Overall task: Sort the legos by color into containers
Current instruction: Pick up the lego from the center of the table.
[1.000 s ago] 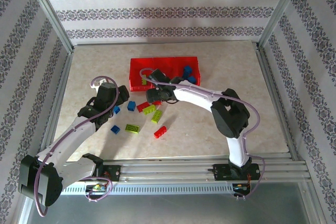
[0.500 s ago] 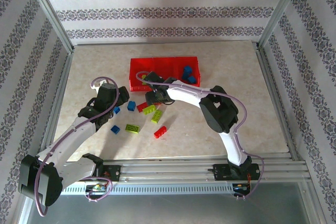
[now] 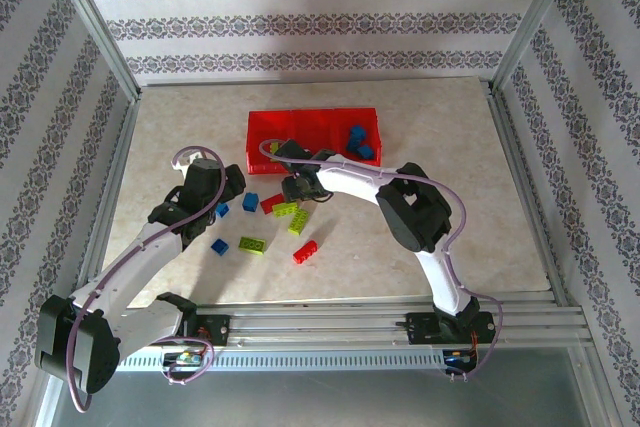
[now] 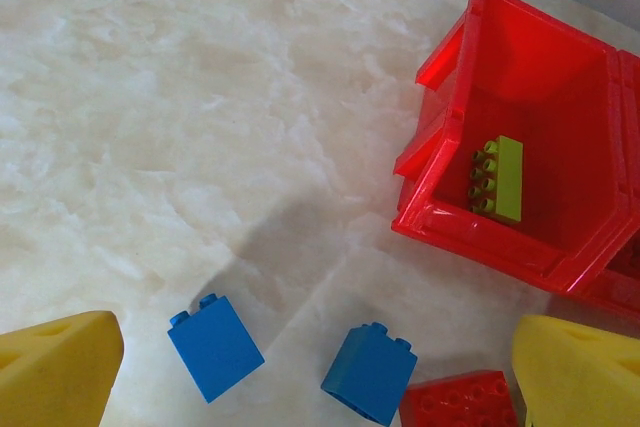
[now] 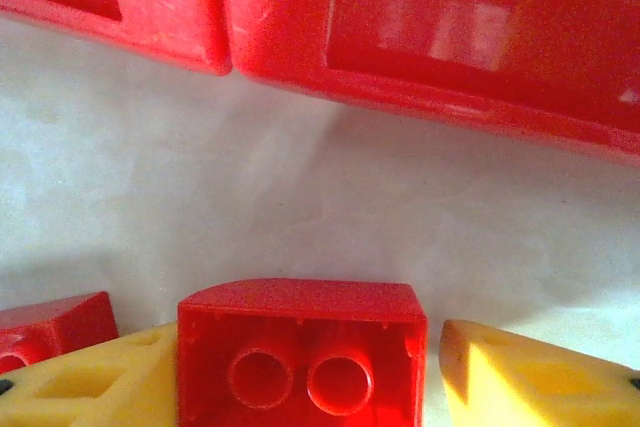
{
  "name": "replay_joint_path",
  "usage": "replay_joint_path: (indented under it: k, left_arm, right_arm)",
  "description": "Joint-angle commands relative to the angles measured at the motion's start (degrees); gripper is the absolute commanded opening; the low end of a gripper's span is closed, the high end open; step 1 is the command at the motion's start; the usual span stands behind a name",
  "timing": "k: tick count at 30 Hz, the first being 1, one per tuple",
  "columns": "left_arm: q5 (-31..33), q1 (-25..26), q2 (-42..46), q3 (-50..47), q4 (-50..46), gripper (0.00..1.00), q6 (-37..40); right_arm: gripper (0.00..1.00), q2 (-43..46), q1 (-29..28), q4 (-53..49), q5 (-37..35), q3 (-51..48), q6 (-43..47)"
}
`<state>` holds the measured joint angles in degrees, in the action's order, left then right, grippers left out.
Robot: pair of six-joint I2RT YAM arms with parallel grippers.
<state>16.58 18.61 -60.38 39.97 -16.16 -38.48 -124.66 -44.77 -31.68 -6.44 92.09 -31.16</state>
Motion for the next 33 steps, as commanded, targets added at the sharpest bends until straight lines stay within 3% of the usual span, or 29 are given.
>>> replay_joint_path:
  k: [1,14,22,33]
  left_arm:
    - [-0.05,-0.83,0.26,-0.72,0.34,1.0,-1.02]
    - [-0.39,-0.88,-0.13,-0.52,0.32,1.0,-0.96]
    - [-0.54,-0.86,-0.22,-0.5,0.12,1.0,-0.98]
    - [-0.77,-0.92,0.61,-0.28,-0.69,1.0,-0.9]
  right_arm:
    - [0.61,1.35,0.9,-1.54,-1.33,-1.98,0.57]
    - [0.41,6.18,1.36,-0.57,-3.78,-4.12,4.26]
    - [0.4,10.72,2.26,0.13,-7.84,-2.87,8.97]
    - [0.4,5.87,6.26,0.31,-9.77,6.67,16.48]
